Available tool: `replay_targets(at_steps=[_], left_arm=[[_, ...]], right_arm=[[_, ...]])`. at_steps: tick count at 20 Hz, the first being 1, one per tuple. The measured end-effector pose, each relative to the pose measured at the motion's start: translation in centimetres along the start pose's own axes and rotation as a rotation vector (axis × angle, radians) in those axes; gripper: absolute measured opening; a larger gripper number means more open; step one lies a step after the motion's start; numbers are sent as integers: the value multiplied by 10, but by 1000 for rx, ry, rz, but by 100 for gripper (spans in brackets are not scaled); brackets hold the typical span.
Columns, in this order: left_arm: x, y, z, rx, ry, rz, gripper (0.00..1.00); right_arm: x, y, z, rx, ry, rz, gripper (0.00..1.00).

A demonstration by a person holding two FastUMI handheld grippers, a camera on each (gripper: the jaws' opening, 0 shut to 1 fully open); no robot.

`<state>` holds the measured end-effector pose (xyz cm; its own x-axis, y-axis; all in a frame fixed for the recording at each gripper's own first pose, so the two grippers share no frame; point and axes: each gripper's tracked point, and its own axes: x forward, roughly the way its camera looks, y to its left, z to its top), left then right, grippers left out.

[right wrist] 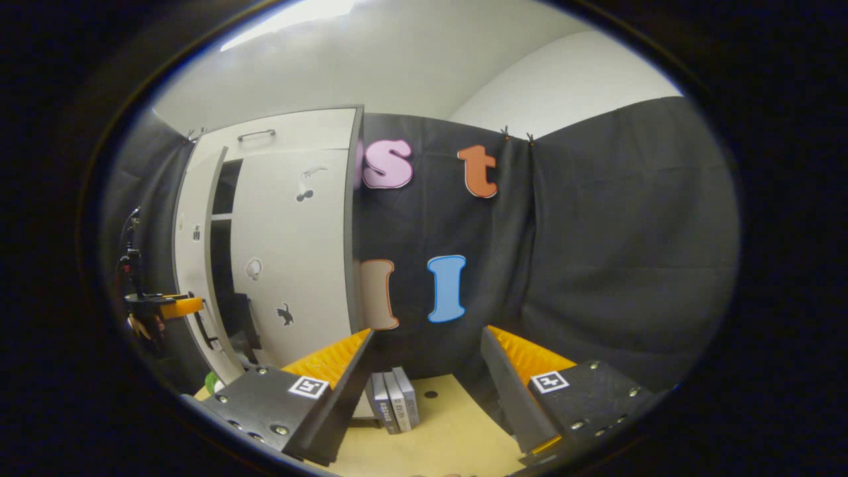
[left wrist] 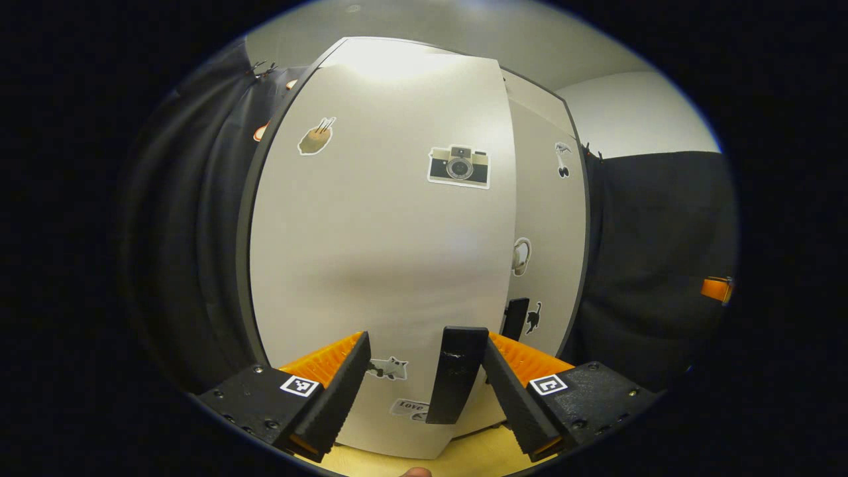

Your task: Grab one shoe with the right hand and put it into the shoe cabinet, grab the other shoe with the left hand and put it into the shoe cabinet; then close the right door with the right hand and the left door with the left hand.

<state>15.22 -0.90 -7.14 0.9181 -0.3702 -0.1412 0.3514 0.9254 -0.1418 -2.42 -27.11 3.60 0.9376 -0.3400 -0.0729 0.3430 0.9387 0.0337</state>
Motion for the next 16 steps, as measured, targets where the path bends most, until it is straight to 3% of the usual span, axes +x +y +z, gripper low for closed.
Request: replay_targets(at_steps=[8,16], left_arm=[[20,-3,-3,5,-4,-2,100],[33,-5,-10,17,18,4,100]], right_arm=[[6,-11,-3,-1,10,-38,95],[14,1,-13,-2,27,-25,95]])
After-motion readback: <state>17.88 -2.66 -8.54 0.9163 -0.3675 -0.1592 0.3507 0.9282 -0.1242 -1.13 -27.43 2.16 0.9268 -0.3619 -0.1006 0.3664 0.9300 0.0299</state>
